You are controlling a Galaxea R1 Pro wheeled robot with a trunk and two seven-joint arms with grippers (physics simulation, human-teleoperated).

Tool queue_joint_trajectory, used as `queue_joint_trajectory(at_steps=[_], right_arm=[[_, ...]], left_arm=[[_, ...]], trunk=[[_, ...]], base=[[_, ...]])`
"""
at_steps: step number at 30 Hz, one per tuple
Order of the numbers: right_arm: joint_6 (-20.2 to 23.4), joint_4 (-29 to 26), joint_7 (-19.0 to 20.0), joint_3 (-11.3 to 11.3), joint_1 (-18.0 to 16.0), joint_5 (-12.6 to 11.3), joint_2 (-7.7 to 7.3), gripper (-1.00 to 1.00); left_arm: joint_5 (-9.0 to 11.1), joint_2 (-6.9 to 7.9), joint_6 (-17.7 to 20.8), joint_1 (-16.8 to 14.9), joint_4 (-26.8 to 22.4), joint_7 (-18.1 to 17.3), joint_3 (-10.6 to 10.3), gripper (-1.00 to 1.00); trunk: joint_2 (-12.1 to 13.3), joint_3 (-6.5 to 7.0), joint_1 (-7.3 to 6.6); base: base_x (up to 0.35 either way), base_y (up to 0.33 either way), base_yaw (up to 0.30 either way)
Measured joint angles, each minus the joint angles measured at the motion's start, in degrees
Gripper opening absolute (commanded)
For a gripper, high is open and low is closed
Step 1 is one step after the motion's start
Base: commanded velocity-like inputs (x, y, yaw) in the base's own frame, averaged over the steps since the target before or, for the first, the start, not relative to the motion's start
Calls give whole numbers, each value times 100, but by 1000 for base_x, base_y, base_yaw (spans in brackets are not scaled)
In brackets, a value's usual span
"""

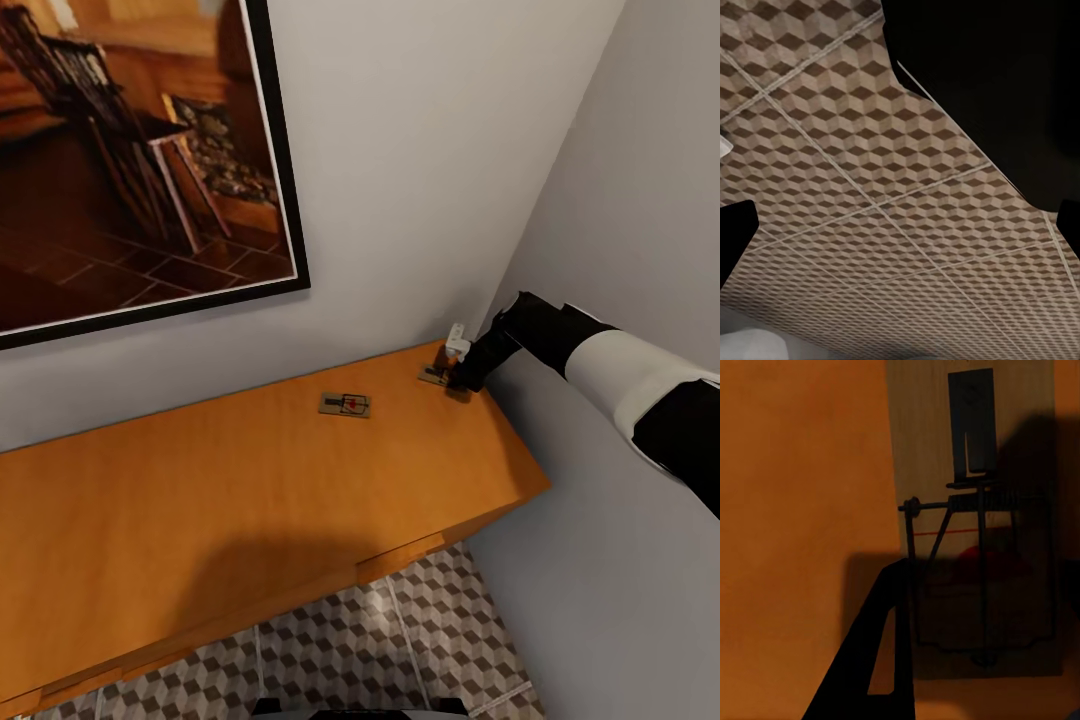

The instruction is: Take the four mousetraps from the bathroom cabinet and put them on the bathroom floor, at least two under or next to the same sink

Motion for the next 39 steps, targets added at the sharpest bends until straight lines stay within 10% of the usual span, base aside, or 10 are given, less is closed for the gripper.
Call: queue_joint_trajectory(at_steps=[39], right_arm=[[329, -108, 51, -36, -4, 72, 20, -100]], left_arm=[[-6, -9, -5, 7, 0, 0, 0, 100]], trunk=[[2, 0, 2]], base=[[0, 0, 0]])
